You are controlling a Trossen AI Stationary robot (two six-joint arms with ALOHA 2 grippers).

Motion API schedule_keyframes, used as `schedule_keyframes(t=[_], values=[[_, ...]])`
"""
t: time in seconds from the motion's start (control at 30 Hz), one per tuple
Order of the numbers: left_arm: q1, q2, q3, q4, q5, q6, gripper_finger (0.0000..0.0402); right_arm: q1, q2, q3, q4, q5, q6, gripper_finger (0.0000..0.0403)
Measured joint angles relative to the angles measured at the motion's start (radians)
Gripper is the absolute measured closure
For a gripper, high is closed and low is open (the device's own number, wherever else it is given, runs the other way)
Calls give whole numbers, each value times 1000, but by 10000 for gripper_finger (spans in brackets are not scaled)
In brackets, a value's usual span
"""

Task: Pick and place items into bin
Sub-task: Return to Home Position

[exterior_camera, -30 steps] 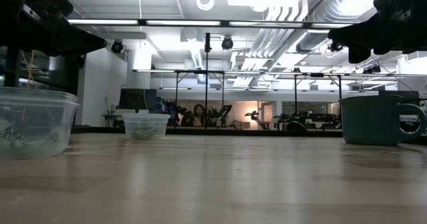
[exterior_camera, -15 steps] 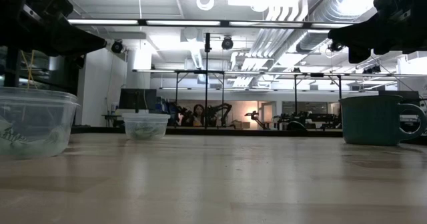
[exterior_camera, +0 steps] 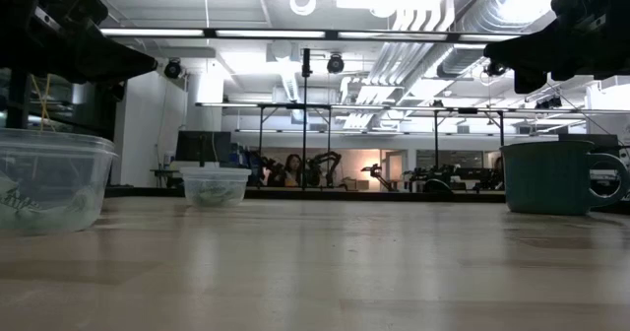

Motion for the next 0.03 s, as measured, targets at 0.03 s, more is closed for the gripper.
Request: schedule_keyframes(t=[0.03], values=[[0, 0, 0, 0, 0, 0, 346, 0, 0, 0, 0, 0, 0, 394]])
